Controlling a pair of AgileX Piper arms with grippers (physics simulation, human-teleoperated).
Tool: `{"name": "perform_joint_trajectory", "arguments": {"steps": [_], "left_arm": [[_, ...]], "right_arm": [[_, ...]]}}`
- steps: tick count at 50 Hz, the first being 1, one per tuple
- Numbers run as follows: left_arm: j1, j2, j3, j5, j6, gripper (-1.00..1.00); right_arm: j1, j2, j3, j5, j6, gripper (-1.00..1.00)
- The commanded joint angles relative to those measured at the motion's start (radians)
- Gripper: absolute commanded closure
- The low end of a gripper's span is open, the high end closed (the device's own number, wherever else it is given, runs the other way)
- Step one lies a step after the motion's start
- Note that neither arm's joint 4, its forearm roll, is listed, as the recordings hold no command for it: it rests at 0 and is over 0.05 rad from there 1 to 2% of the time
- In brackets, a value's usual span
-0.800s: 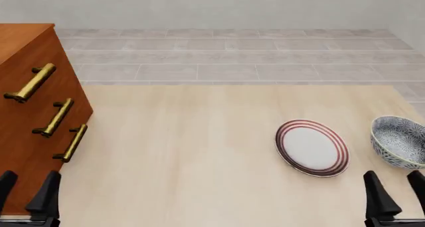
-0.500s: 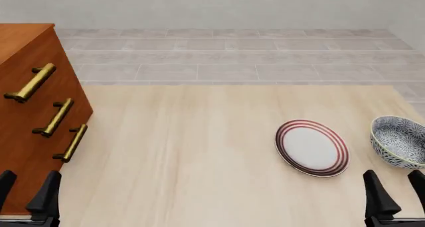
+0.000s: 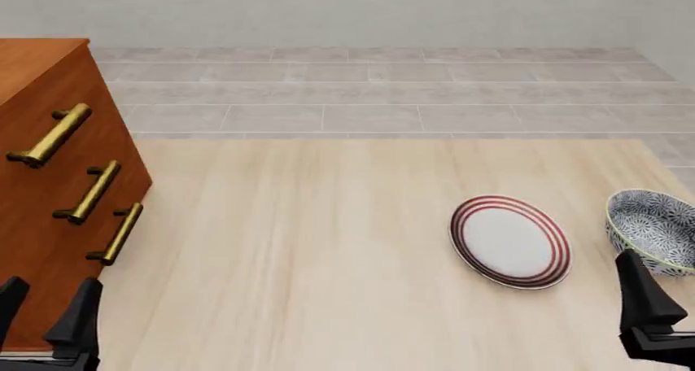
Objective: Put the bowl on top of the cabinet.
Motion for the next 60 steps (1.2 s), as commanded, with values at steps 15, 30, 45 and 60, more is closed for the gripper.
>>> {"name": "perform_joint_trajectory", "arguments": {"steps": [15, 30, 45, 60], "left_arm": [[-0.012, 0.003, 0.002, 0.005, 0.003, -1.0], [-0.024, 0.017, 0.002, 0.0, 0.007, -1.0], [-0.027, 0.018, 0.002, -0.003, 0.01, -1.0], [-0.031, 0.014, 0.002, -0.001, 0.012, -1.0]], "right_arm": [[-0.066, 0.183, -0.274, 0.178, -0.007, -1.0], [-0.171, 0.298, -0.368, 0.249, -0.041, -1.0], [-0.282, 0.403, -0.443, 0.291, -0.046, -1.0], [-0.346, 0.494, -0.492, 0.297, -0.012, -1.0]]}}
